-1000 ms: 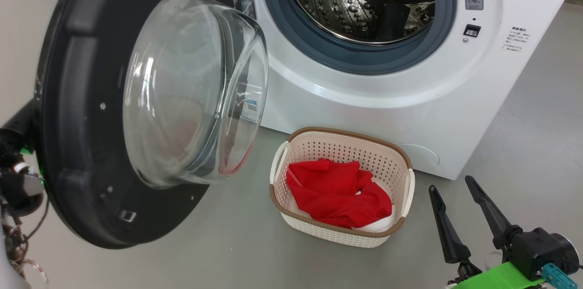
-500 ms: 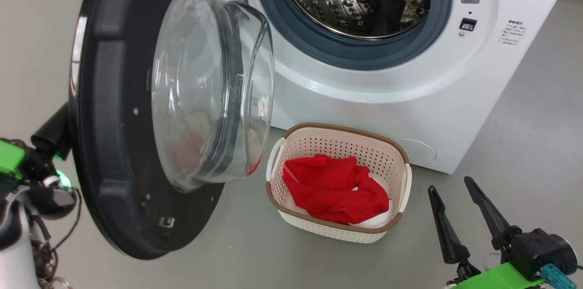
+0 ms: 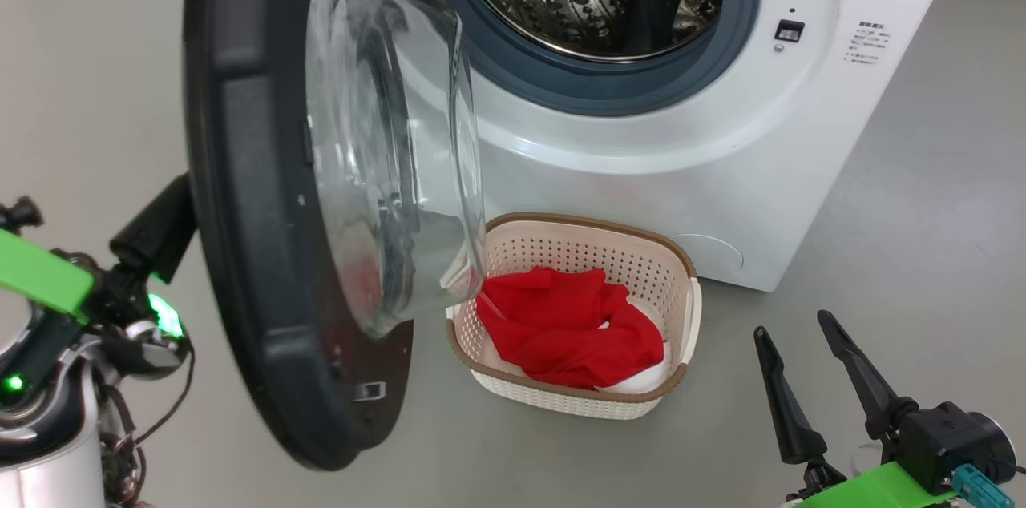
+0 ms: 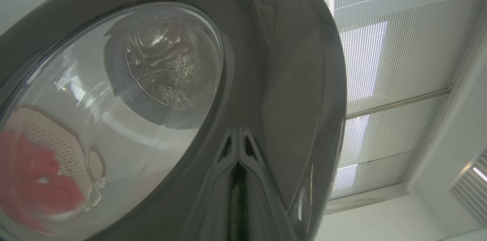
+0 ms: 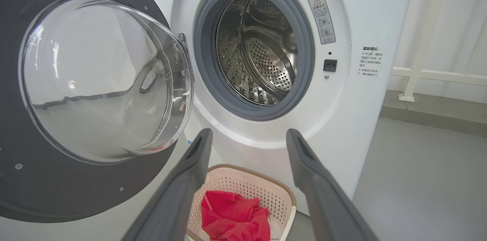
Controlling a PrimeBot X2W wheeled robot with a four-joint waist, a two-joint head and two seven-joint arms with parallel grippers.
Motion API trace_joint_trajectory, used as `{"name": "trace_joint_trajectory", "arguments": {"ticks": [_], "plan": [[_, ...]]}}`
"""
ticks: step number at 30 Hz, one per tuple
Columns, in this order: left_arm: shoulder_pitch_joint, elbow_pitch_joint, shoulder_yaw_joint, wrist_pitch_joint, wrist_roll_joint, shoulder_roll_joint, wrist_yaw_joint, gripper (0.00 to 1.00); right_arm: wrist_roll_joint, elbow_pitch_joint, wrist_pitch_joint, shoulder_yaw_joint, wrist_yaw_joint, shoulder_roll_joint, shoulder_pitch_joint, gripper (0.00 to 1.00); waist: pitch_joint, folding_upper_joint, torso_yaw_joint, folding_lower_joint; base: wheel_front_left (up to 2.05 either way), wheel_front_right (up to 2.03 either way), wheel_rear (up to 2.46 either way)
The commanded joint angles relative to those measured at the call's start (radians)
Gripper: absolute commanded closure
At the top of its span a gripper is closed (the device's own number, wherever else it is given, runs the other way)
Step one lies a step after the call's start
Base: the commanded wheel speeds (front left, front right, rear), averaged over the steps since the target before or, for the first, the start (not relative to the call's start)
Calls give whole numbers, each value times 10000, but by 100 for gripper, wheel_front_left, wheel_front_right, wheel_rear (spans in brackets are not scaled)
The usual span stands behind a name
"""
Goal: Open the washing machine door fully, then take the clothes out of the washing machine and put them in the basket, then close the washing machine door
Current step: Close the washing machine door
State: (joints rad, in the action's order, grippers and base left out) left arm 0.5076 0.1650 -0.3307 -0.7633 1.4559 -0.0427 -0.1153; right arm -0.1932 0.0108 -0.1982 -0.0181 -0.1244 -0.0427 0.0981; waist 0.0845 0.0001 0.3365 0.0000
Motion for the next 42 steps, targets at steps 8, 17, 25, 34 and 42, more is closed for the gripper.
{"name": "trace_joint_trajectory", "arguments": {"ticks": [8, 17, 25, 34, 42], "plan": [[-80, -522, 784, 233, 572, -82, 16, 100, -111, 176, -137, -277, -63, -76, -470, 0, 132, -1, -368, 0, 0, 0, 0], [-91, -356, 1757, 799, 1329, -78, 124, 100, -122, 171, -160, -270, -63, -76, -476, 0, 206, -1, -677, 0, 0, 0, 0], [57, -235, 2274, 1239, 1639, -77, 215, 100, -160, 146, -204, -316, -63, -76, -541, 0, 372, -1, -944, 0, 0, 0, 0], [340, 18, 2650, 1597, 1930, -76, 416, 100, -154, 69, -252, -340, -63, -76, -672, 0, 524, -1, -1392, 0, 0, 0, 0], [690, 284, 2893, 1785, 1926, -76, 581, 100, -159, 62, -285, -344, -63, -76, -721, 0, 699, -1, -1826, 0, 0, 0, 0]]}}
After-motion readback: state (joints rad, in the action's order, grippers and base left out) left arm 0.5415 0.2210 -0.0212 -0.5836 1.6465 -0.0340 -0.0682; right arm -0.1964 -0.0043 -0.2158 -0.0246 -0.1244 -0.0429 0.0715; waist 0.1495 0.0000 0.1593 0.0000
